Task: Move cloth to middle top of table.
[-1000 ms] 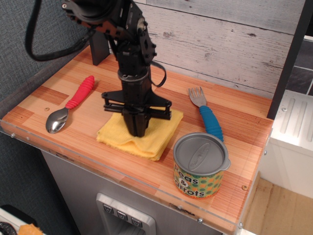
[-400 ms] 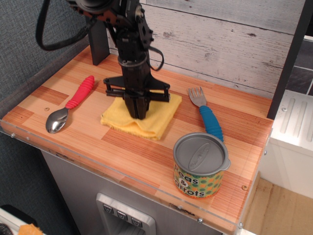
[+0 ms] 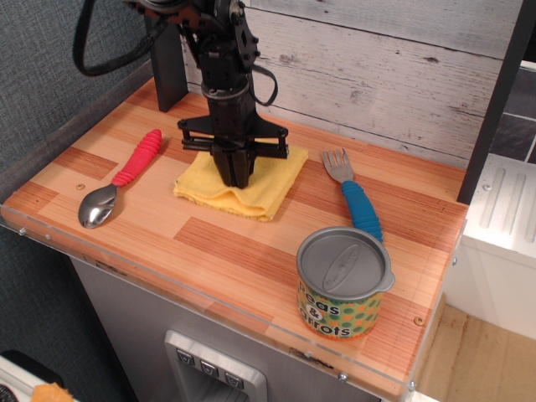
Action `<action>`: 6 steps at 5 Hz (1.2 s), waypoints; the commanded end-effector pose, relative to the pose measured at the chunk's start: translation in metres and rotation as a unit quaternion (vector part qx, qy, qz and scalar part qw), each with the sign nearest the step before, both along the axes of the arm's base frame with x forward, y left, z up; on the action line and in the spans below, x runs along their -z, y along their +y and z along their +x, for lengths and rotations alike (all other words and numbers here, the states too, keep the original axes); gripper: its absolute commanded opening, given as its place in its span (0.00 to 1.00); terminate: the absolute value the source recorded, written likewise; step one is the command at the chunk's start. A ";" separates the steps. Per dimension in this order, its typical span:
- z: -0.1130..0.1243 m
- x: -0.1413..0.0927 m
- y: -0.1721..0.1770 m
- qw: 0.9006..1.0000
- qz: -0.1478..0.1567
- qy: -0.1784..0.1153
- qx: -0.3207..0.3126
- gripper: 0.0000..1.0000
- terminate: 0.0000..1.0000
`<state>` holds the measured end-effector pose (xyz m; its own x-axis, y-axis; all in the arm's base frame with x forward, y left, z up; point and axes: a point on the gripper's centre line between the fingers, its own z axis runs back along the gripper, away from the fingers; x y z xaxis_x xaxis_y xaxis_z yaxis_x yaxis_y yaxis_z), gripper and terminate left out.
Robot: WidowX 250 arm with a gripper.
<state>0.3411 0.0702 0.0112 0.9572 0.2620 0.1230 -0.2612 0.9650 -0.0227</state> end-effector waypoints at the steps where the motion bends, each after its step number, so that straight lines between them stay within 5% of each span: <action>1: 0.015 -0.005 0.016 1.000 0.001 -0.015 -0.007 0.00 0.00; 6: 0.022 -0.022 0.031 0.999 0.012 -0.037 0.016 0.00 0.00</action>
